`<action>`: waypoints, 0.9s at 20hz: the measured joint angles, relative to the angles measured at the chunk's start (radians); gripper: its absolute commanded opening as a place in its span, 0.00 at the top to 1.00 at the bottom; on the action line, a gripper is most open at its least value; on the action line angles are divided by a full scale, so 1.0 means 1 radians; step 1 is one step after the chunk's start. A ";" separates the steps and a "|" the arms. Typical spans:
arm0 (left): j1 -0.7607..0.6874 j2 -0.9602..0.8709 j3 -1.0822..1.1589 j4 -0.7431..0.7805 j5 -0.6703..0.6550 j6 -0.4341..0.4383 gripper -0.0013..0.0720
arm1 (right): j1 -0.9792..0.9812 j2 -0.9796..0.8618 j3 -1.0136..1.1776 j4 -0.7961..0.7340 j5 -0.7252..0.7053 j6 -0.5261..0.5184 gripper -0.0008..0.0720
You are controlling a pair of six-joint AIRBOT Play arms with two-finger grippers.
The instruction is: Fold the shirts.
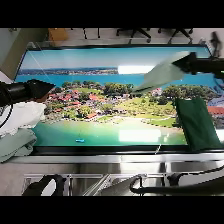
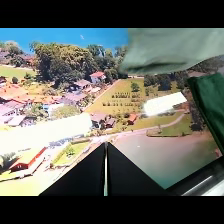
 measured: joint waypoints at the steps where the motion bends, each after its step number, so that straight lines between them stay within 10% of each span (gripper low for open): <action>1: 0.000 0.000 0.000 0.000 -0.004 0.000 0.95 | -0.050 0.015 0.001 0.000 -0.011 0.010 0.95; 12: 0.000 -0.001 -0.001 0.001 -0.026 0.003 0.95 | -0.355 0.154 0.003 -0.019 -0.009 0.092 0.95; 18: 0.000 -0.040 -0.002 0.001 -0.063 0.002 0.95 | -0.377 0.204 0.002 -0.320 0.225 0.294 0.95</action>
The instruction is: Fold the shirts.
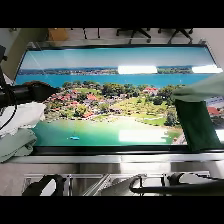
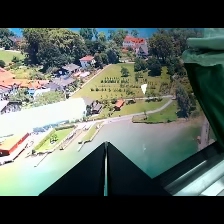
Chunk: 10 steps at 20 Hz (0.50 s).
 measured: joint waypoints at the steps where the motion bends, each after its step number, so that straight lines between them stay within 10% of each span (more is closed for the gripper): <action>1: 0.000 -0.011 0.000 0.000 -0.012 0.000 0.95 | -0.001 0.009 -0.005 -0.067 0.045 0.042 0.95; 9: 0.000 -0.071 0.000 -0.002 -0.071 0.000 0.95 | -0.002 0.149 -0.237 -0.529 0.190 0.227 0.93; 10: 0.000 -0.073 0.000 -0.002 -0.072 0.000 0.95 | -0.002 0.165 -0.290 -0.570 0.197 0.234 0.66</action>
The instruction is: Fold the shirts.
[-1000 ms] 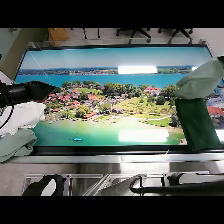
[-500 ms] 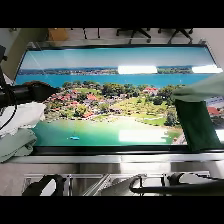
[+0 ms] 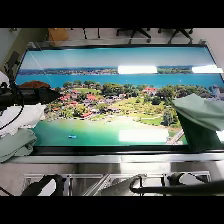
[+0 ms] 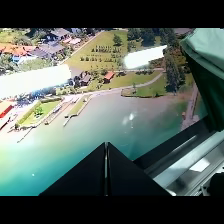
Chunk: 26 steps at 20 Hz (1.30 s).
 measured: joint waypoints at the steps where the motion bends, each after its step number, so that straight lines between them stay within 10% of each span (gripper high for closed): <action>1: 0.000 -0.001 0.000 0.000 -0.005 0.000 0.95 | 0.000 0.011 -0.047 -0.038 0.007 0.006 0.29; 2: 0.000 -0.002 0.000 -0.001 -0.007 0.000 0.95 | 0.000 0.020 -0.089 -0.076 0.018 0.009 0.13; 7: 0.000 -0.004 0.000 -0.002 -0.033 -0.002 0.95 | 0.000 0.019 -0.160 -0.161 0.015 0.018 0.14; 8: 0.000 -0.004 0.000 -0.002 -0.035 -0.002 0.95 | 0.000 0.014 -0.154 -0.156 0.001 0.019 0.23; 10: 0.000 -0.004 0.000 -0.002 -0.036 -0.002 0.95 | 0.000 0.008 -0.144 -0.093 -0.047 0.021 0.90; 11: 0.000 -0.004 0.000 -0.002 -0.036 -0.002 0.95 | 0.001 0.006 -0.142 -0.039 -0.079 0.012 0.94; 17: -0.024 0.041 -0.042 0.001 0.011 -0.002 0.95 | 0.195 0.004 -0.159 0.257 -0.290 -0.105 0.95; 26: -0.184 0.264 -0.439 0.010 0.154 -0.001 0.95 | 0.896 0.008 -0.433 0.263 -0.611 -0.196 0.95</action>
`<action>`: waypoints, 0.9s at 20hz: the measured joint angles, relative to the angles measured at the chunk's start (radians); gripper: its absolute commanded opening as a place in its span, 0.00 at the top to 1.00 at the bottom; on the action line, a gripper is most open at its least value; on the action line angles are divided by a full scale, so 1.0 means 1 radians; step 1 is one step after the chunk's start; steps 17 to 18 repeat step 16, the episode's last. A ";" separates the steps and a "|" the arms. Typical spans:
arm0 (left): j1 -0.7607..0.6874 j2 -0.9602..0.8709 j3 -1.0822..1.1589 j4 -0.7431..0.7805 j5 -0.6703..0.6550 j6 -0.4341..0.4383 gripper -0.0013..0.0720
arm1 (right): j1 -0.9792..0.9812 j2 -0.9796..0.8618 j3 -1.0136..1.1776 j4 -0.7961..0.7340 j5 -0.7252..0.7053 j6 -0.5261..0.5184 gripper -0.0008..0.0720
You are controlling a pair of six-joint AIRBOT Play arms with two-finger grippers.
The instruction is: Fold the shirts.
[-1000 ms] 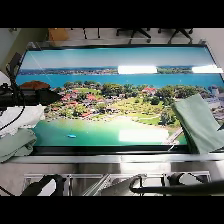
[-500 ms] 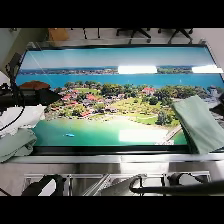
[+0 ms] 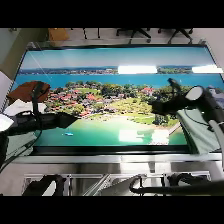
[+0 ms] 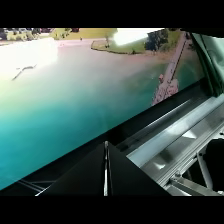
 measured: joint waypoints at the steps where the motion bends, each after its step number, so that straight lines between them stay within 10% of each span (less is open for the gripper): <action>1: -0.011 0.013 -0.026 0.000 0.007 -0.001 0.95 | 0.043 -0.001 -0.015 0.000 -0.026 -0.003 0.95; 18: -0.039 0.062 -0.092 -0.002 0.050 -0.001 0.95 | 0.151 -0.006 -0.050 0.000 -0.093 -0.013 0.95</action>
